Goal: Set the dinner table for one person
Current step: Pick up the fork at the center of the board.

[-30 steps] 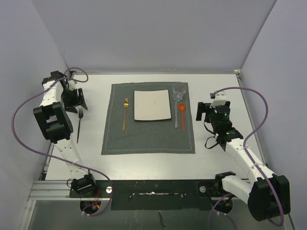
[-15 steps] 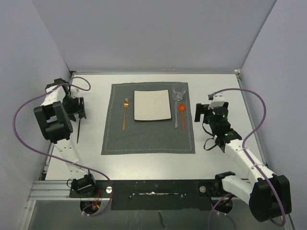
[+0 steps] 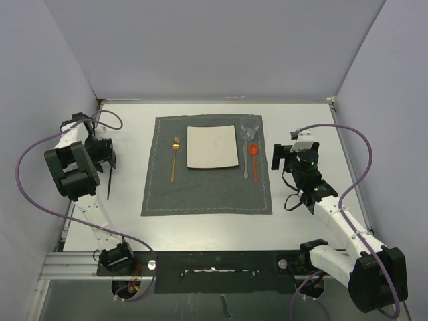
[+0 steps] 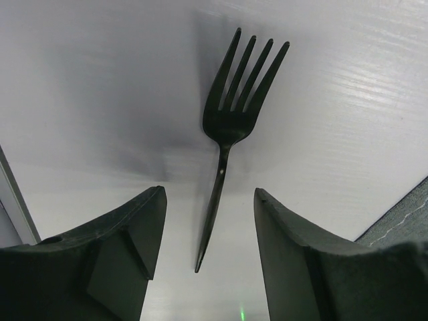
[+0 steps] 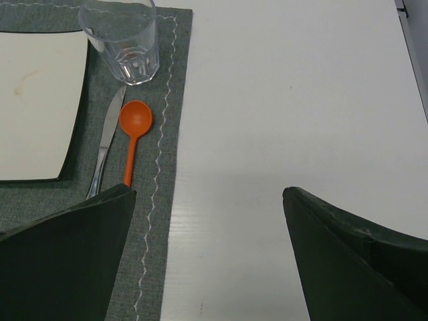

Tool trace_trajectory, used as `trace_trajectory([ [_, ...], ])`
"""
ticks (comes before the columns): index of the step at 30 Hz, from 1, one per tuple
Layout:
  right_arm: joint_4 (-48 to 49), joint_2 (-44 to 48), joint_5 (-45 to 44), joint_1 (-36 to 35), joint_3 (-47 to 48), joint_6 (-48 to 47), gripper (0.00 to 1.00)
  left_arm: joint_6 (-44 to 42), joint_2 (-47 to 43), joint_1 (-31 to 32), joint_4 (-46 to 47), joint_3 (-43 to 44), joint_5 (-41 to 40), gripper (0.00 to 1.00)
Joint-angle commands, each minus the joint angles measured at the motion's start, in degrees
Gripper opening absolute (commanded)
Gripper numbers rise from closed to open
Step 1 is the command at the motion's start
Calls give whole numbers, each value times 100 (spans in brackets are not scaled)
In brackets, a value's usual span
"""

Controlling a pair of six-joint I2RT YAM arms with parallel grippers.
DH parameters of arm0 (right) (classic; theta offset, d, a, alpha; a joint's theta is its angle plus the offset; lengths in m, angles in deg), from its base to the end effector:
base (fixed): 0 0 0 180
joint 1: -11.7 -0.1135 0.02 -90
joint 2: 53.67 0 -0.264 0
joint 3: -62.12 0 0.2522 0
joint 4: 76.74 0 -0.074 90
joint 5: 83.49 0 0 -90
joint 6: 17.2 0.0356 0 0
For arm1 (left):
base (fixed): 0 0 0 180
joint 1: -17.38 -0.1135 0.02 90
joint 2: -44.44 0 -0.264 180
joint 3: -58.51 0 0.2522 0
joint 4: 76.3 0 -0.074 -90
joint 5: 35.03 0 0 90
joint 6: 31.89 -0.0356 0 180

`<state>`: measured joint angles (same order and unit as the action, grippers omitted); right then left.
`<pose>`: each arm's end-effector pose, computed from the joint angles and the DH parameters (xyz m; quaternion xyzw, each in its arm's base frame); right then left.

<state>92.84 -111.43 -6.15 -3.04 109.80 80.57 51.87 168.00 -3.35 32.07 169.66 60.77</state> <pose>0.2238 0.0508 0.2546 0.0131 0.8189 0.0217 0.5733 0.3975 0.1466 0.1705 -0.1232 0.9897 -0.0370 0.0623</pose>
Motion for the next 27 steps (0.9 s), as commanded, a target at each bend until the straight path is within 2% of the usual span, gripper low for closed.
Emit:
trace_trajectory([
  [1,295,90,-141,-47,54,-51,98,-53,-153,-19,125,204,95,53],
  [27,167,98,-213,-20,103,-55,98,-1,335,117,212,-71,-2,48],
])
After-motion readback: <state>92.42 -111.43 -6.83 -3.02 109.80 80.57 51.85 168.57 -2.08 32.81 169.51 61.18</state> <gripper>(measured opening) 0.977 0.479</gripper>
